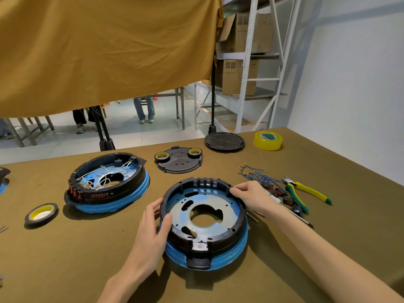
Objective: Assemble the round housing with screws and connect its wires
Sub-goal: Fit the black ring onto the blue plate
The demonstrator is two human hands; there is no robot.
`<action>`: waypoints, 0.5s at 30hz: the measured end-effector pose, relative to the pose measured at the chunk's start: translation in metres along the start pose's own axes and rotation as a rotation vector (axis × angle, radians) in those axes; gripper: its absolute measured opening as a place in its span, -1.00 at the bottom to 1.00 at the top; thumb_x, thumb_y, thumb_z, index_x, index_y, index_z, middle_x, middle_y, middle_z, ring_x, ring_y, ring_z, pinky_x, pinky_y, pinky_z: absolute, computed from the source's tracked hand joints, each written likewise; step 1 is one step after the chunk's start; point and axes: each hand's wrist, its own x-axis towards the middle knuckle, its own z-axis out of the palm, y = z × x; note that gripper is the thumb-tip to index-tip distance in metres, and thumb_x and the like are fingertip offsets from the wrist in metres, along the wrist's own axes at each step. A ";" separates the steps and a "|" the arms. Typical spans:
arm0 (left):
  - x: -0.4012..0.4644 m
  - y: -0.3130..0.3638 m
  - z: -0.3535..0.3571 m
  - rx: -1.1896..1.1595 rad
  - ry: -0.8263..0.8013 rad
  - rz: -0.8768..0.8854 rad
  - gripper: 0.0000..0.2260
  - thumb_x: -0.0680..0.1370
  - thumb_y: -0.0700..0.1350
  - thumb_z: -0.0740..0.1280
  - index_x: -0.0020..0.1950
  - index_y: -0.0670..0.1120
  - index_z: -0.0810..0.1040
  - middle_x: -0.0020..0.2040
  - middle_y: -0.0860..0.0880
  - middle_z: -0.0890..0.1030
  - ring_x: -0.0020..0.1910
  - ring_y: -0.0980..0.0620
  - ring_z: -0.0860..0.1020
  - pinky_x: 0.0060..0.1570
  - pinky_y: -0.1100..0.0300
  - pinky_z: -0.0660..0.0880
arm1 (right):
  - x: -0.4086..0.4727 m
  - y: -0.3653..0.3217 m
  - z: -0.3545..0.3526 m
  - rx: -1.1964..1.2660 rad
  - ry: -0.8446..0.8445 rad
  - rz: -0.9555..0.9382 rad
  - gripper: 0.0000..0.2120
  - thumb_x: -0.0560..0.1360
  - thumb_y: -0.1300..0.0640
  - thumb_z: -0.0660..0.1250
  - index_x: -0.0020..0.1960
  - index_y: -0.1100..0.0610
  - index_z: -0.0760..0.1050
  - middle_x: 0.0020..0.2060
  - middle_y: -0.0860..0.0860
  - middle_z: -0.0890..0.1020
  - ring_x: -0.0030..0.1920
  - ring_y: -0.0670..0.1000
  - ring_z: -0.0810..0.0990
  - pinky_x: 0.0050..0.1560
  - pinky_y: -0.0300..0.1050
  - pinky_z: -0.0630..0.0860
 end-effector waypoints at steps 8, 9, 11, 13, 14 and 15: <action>-0.006 -0.005 0.000 0.036 0.099 0.033 -0.79 0.67 0.05 0.25 0.29 0.20 0.35 0.33 0.16 0.44 0.34 0.28 0.40 0.37 0.11 0.40 | 0.021 -0.014 0.002 0.054 0.002 0.004 -0.71 0.61 -0.07 0.39 -0.07 0.12 0.76 -0.25 -0.01 0.75 -0.25 -0.06 0.64 -0.29 -0.25 0.53; -0.005 -0.004 0.000 0.030 0.068 0.034 -0.73 0.68 0.10 0.22 0.38 0.20 0.33 0.38 0.18 0.40 0.40 0.28 0.36 0.42 0.09 0.34 | 0.022 -0.015 0.002 0.025 0.003 -0.001 -0.65 0.62 -0.08 0.36 -0.07 0.17 0.75 -0.28 0.02 0.72 -0.29 -0.03 0.60 -0.29 -0.21 0.51; -0.006 -0.003 0.000 0.025 -0.002 0.033 -0.57 0.65 0.26 0.12 0.51 0.24 0.26 0.44 0.26 0.35 0.45 0.32 0.31 0.46 0.12 0.28 | 0.021 -0.013 0.002 -0.063 0.028 -0.011 -0.50 0.66 -0.11 0.28 -0.21 0.27 0.65 -0.40 0.08 0.56 -0.40 -0.01 0.44 -0.31 -0.13 0.36; -0.006 -0.003 0.000 0.015 -0.039 0.025 -0.48 0.59 0.32 0.07 0.55 0.28 0.22 0.44 0.33 0.34 0.45 0.33 0.32 0.48 0.13 0.28 | 0.016 -0.009 0.004 -0.134 0.059 -0.003 -0.49 0.68 -0.10 0.22 -0.35 0.16 0.46 -0.51 0.00 0.38 -0.50 -0.04 0.29 -0.36 -0.12 0.21; -0.005 -0.003 0.001 0.012 -0.042 0.023 -0.46 0.58 0.33 0.06 0.56 0.28 0.21 0.43 0.33 0.34 0.45 0.32 0.33 0.50 0.11 0.28 | 0.013 -0.006 0.007 -0.147 0.069 -0.005 -0.52 0.69 -0.09 0.21 -0.34 0.12 0.45 -0.51 -0.01 0.36 -0.50 -0.03 0.29 -0.37 -0.11 0.19; -0.005 -0.004 0.001 0.018 -0.037 0.025 -0.47 0.58 0.32 0.05 0.56 0.27 0.21 0.43 0.31 0.35 0.45 0.32 0.32 0.51 0.09 0.28 | 0.011 -0.002 0.010 -0.150 0.073 -0.017 -0.54 0.70 -0.07 0.20 -0.29 0.13 0.50 -0.48 0.03 0.40 -0.46 -0.01 0.32 -0.35 -0.12 0.21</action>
